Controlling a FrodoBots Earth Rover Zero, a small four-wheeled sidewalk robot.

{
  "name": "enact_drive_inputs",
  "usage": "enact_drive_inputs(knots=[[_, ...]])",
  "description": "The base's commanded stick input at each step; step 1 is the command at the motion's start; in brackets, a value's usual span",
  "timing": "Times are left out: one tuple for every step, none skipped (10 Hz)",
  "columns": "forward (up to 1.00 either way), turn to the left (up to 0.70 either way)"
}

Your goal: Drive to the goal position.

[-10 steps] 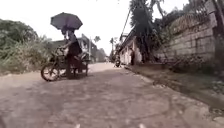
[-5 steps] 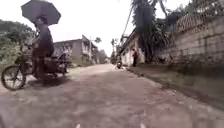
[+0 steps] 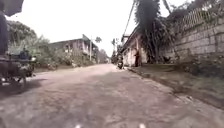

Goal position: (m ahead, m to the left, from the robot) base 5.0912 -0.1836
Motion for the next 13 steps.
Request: enact_drive_inputs(knots=[[0.85,0.00],[0.85,0.00],[0.85,0.00],[0.85,0.00],[0.85,0.00],[0.85,0.00],[0.85,0.00],[0.85,0.00],[0.85,0.00],[0.85,0.00],[0.85,0.00],[0.85,0.00],[0.85,0.00]])
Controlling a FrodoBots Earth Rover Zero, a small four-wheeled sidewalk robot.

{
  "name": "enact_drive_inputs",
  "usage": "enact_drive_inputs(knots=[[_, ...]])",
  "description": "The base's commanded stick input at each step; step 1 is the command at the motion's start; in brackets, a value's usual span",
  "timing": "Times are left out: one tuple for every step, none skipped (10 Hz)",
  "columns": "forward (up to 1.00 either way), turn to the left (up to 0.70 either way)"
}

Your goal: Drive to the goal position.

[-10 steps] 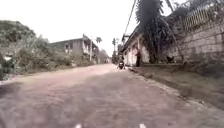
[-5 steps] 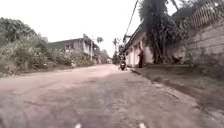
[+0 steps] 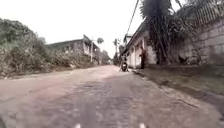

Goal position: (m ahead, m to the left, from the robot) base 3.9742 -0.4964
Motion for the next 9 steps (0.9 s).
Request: enact_drive_inputs(knots=[[0.85,0.00],[0.85,0.00],[0.85,0.00],[0.85,0.00],[0.85,0.00],[0.85,0.00],[0.85,0.00],[0.85,0.00],[0.85,0.00]])
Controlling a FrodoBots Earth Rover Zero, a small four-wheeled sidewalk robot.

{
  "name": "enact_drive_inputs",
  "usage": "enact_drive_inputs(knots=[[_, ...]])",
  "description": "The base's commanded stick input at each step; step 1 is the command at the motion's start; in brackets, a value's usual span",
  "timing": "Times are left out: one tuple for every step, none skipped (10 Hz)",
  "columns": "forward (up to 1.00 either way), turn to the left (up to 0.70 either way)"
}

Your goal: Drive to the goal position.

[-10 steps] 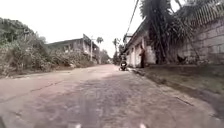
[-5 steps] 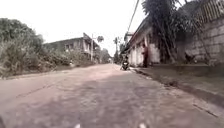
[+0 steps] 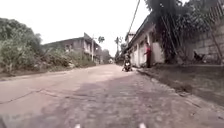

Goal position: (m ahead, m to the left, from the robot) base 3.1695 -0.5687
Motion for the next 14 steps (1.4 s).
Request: enact_drive_inputs(knots=[[0.85,0.00],[0.85,0.00],[0.85,0.00],[0.85,0.00],[0.85,0.00],[0.85,0.00],[0.85,0.00],[0.85,0.00],[0.85,0.00],[0.85,0.00],[0.85,0.00],[0.85,0.00],[0.85,0.00],[0.85,0.00]])
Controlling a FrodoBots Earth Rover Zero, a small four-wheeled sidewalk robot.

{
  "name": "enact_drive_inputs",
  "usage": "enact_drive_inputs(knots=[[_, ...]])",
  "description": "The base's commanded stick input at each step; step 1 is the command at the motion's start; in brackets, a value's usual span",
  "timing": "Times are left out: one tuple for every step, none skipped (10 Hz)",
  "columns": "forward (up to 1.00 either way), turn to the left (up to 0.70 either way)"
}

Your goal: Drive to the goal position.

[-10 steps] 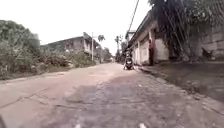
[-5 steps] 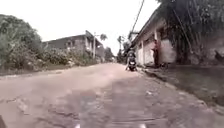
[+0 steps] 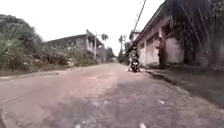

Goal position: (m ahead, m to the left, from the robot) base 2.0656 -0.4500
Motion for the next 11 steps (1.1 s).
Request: enact_drive_inputs(knots=[[0.85,0.00],[0.85,0.00],[0.85,0.00],[0.85,0.00],[0.85,0.00],[0.85,0.00],[0.85,0.00],[0.85,0.00],[0.85,0.00],[0.85,0.00],[0.85,0.00]])
